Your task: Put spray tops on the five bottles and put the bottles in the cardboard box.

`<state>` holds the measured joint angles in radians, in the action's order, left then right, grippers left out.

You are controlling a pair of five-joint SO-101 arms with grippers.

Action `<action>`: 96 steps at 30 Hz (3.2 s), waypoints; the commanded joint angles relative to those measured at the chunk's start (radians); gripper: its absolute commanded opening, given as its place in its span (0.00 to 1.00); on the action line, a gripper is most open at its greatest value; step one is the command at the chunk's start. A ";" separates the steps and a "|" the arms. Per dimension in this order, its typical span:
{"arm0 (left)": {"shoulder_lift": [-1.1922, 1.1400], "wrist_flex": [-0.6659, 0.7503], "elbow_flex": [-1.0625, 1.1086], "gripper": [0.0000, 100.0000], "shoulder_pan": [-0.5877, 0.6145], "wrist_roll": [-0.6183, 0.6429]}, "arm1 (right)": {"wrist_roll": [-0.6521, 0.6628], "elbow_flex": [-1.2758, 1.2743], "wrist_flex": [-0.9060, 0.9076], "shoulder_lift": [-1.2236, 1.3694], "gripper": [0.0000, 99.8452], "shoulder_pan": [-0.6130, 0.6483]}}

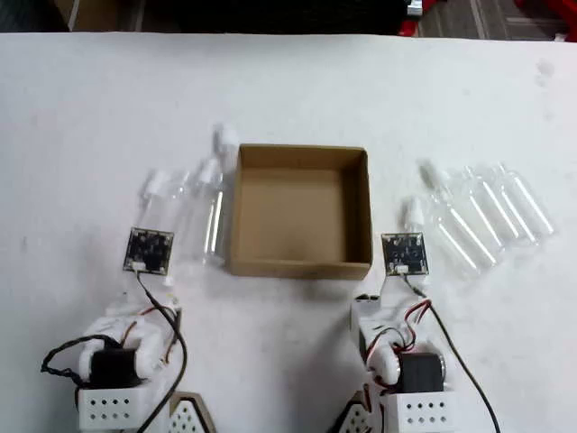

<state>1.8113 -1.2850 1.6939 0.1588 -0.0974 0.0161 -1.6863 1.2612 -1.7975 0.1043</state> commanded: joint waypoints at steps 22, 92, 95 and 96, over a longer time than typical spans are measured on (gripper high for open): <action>0.010 -0.003 -0.002 0.02 -0.008 0.011 | 0.011 -0.005 0.005 -0.005 0.02 -0.010; 0.010 0.029 -0.152 0.02 0.076 0.011 | 0.011 -0.005 -0.415 -0.005 0.02 -0.022; 0.010 0.038 -0.281 0.02 0.147 0.015 | 0.011 -0.005 -0.414 -0.005 0.02 -0.022; 0.010 0.038 -0.321 0.02 0.157 0.011 | 0.011 -0.005 -0.414 -0.005 0.02 -0.022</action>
<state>1.8113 -1.2743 1.5512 0.2417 -0.0928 0.0161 -1.6863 0.8669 -1.7975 0.0951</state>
